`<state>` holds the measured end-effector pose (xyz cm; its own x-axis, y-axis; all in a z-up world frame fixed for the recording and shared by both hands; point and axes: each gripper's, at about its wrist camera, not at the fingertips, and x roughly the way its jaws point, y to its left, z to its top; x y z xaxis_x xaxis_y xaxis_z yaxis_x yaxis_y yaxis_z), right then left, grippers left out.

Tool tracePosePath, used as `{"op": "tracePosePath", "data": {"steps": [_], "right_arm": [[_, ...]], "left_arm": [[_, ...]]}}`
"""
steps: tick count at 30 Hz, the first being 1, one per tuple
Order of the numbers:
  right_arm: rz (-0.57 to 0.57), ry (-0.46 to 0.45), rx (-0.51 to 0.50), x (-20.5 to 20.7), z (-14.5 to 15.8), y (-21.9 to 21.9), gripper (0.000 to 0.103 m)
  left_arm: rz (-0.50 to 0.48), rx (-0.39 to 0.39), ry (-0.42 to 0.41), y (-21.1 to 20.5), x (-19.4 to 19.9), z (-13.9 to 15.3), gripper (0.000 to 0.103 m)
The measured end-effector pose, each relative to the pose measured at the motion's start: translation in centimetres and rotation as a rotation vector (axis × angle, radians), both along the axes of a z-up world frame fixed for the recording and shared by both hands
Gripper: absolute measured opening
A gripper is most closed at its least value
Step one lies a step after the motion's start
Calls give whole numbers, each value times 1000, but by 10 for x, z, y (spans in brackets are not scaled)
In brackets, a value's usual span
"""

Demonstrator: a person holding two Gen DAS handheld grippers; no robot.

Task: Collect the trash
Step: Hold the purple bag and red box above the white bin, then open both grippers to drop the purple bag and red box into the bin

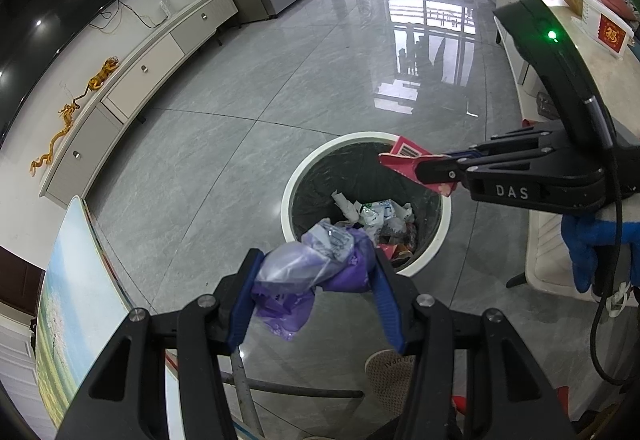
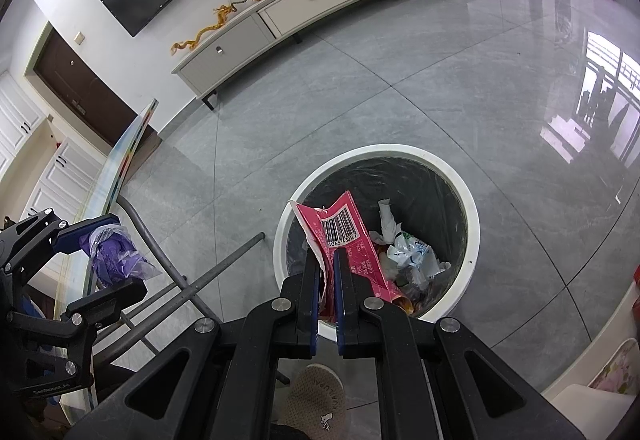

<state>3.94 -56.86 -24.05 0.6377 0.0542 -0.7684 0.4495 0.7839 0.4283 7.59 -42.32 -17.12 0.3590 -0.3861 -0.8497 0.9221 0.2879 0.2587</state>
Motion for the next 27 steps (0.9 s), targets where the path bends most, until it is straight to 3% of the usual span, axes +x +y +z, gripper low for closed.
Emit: {"op": "tracePosePath", "data": {"steps": [27], "right_arm": [[-10, 3, 7, -1, -6, 1, 9]], "left_arm": [[43, -11, 12, -15, 16, -5, 51]]}}
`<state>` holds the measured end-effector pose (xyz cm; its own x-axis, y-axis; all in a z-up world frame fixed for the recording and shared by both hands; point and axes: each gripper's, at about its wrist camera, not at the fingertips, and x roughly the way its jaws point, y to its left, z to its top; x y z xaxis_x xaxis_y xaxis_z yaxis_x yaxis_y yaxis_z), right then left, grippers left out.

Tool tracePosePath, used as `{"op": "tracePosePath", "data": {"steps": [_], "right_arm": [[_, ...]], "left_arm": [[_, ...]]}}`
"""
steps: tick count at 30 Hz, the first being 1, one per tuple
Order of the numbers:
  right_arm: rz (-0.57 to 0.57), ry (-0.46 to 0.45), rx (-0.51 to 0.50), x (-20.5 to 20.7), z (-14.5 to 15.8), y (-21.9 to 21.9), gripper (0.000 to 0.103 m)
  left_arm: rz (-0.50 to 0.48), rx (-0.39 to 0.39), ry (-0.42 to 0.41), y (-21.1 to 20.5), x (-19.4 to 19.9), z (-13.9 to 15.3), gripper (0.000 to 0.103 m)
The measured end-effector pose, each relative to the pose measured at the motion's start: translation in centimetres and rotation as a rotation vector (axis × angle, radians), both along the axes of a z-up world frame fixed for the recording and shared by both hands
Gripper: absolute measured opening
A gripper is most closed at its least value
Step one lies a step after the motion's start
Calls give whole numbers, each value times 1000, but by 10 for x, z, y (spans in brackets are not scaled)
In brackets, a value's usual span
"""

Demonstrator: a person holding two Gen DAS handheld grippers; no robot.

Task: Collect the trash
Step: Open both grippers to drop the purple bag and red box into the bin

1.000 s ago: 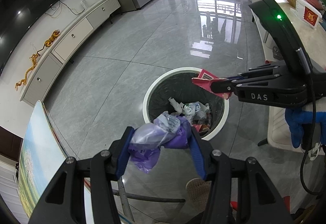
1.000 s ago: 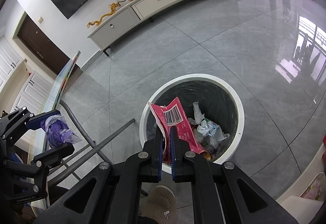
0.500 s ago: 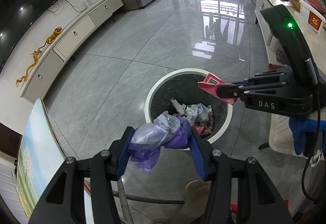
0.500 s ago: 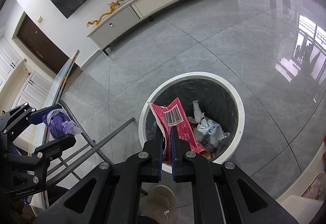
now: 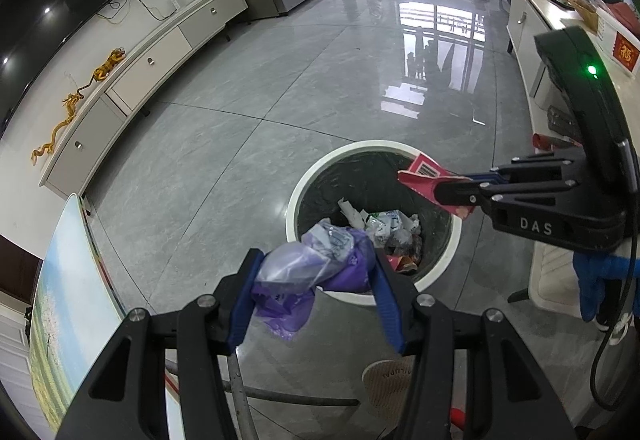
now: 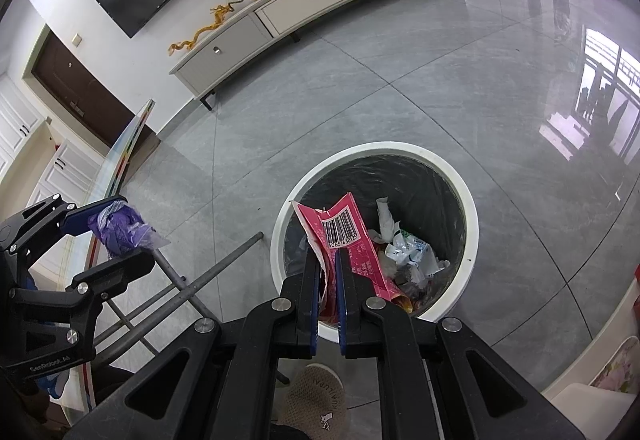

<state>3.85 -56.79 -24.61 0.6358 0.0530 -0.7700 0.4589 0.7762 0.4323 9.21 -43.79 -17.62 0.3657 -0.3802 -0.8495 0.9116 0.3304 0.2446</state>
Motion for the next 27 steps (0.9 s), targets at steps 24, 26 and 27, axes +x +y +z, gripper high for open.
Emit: {"op": "tracePosePath", "data": {"steps": [24, 26, 27], "right_arm": [[-76, 43, -55, 18, 0, -14, 53], [-89, 56, -64, 16, 0, -14, 54], [-94, 62, -74, 15, 1, -13, 54]], "left_arm": [[94, -84, 68, -38, 38, 0, 61], [98, -100, 86, -38, 40, 1, 63], [99, -108, 97, -37, 41, 1, 63]]}}
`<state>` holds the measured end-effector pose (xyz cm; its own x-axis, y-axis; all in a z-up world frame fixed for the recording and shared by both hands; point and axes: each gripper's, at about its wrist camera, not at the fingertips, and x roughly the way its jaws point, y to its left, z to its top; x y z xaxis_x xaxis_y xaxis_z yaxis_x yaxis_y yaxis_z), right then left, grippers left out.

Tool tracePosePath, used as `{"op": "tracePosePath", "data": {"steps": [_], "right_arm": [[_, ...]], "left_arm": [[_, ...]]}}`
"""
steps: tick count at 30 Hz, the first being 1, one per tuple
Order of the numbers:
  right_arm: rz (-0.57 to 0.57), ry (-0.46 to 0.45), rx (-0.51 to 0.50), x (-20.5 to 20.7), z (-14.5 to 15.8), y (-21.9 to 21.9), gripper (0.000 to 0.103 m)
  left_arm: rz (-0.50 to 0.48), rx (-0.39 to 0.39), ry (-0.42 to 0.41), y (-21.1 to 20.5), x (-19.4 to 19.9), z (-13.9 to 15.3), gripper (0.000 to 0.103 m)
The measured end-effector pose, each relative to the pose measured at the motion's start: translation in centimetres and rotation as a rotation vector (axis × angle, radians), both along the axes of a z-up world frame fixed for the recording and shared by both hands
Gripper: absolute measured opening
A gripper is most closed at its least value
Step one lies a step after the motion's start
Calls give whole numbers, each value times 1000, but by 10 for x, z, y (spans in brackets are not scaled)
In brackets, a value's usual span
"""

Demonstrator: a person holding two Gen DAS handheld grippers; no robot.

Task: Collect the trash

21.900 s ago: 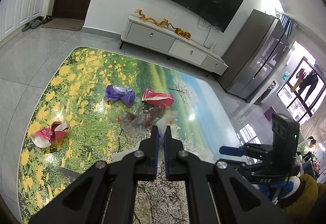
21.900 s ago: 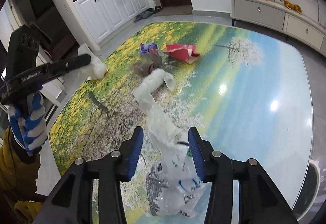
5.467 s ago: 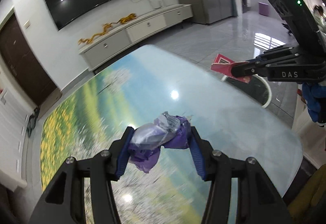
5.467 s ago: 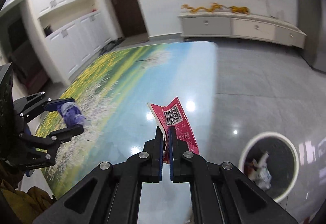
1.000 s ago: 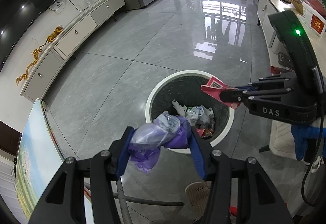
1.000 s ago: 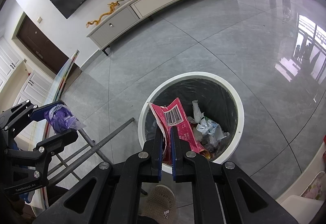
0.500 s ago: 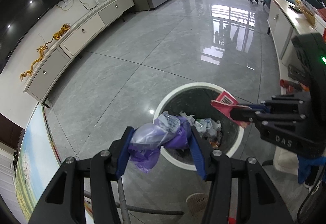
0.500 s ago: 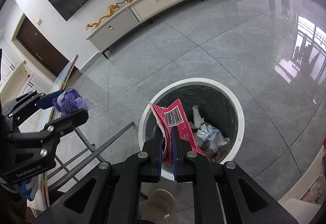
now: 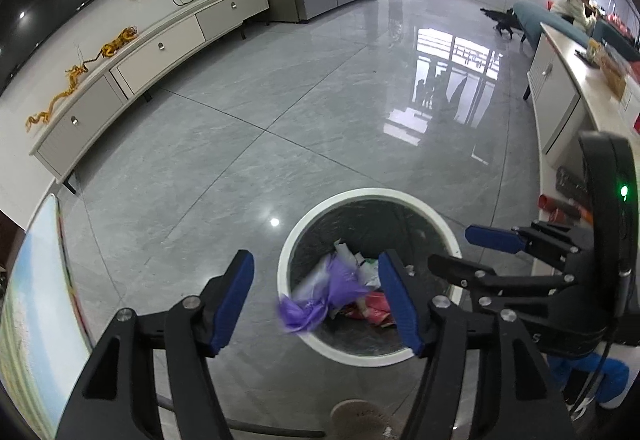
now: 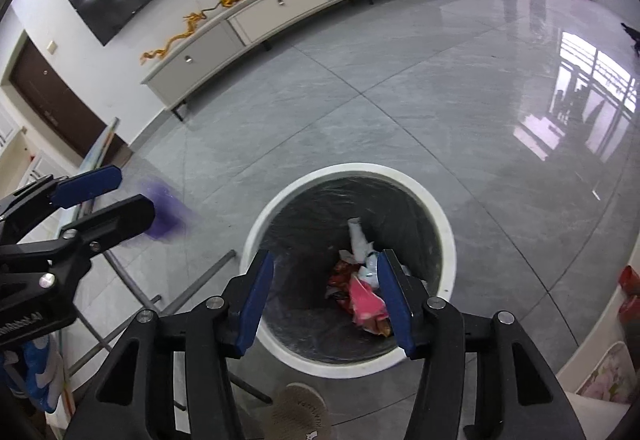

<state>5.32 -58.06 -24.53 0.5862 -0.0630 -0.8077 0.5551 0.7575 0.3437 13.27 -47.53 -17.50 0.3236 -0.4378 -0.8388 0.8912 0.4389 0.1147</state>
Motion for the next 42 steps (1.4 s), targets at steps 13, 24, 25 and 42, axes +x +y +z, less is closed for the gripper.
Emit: {"op": "tracePosePath", "data": {"steps": [13, 24, 25, 42], "right_arm": [[-47, 6, -95, -17, 32, 11, 57], [22, -74, -182, -23, 86, 56, 61], [35, -81, -188, -22, 91, 63, 62], [277, -195, -350, -8, 165, 227, 91]], "left_arm": [[33, -121, 53, 15, -3, 28, 72], [161, -207, -48, 89, -17, 77, 72], [173, -211, -53, 98, -19, 81, 72], [469, -294, -234, 305, -54, 129, 72]]}}
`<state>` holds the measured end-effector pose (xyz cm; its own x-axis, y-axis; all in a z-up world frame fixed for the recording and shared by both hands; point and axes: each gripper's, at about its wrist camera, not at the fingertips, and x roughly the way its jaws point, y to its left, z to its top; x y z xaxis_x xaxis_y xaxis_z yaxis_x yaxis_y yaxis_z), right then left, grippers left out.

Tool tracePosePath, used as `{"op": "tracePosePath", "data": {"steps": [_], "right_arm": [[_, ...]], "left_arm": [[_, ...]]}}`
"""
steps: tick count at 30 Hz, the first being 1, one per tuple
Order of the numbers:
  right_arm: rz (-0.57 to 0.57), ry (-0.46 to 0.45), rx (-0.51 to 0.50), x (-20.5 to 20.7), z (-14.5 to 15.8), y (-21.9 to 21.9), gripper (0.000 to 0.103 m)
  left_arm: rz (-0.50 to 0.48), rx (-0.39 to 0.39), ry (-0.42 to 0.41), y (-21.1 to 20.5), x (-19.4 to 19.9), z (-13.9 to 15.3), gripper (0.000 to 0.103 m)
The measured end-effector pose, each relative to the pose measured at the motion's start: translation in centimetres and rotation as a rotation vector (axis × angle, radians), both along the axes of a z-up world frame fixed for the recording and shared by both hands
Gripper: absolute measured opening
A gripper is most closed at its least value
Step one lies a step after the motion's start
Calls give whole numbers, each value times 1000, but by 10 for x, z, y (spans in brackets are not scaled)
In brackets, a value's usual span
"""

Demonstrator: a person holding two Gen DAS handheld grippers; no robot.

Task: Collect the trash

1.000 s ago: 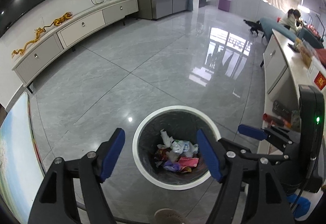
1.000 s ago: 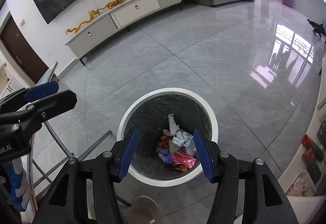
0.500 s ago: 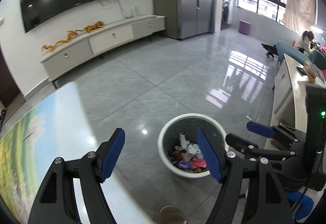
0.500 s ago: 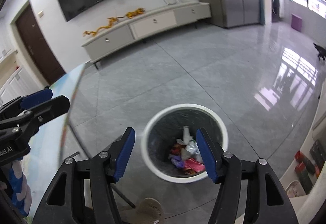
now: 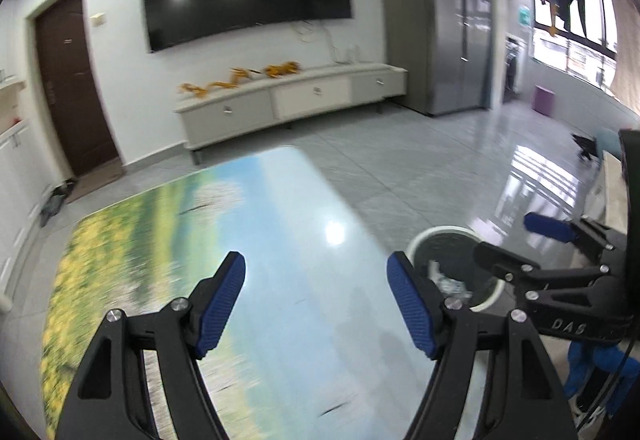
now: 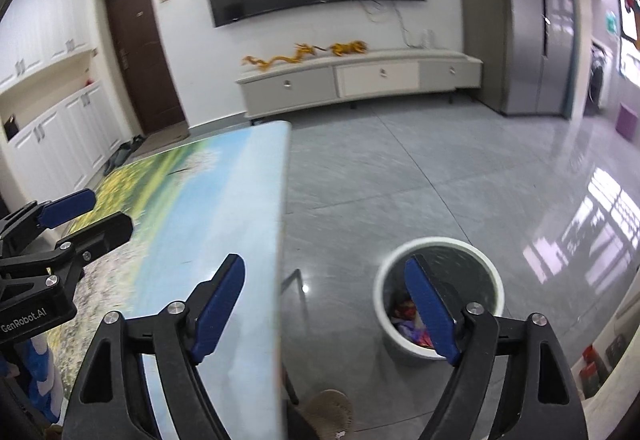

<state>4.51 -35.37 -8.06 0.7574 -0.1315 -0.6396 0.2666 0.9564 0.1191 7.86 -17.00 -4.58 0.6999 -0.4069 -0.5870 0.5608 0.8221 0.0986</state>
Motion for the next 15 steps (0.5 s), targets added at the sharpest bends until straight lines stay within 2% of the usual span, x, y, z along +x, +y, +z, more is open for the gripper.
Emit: {"op": "tracePosePath", "data": {"steps": [8, 9, 12, 15], "right_arm": [[40, -68, -85, -7, 27, 66, 97], [39, -78, -96, -10, 30, 71, 97], [31, -109, -125, -16, 42, 84, 97], [20, -144, -153, -24, 53, 93, 97]], "left_arm": [[153, -67, -62, 88, -11, 11, 72], [175, -79, -67, 98, -13, 13, 74], [222, -97, -95, 115, -18, 17, 91], [274, -102, -136, 133, -24, 22, 96]]}}
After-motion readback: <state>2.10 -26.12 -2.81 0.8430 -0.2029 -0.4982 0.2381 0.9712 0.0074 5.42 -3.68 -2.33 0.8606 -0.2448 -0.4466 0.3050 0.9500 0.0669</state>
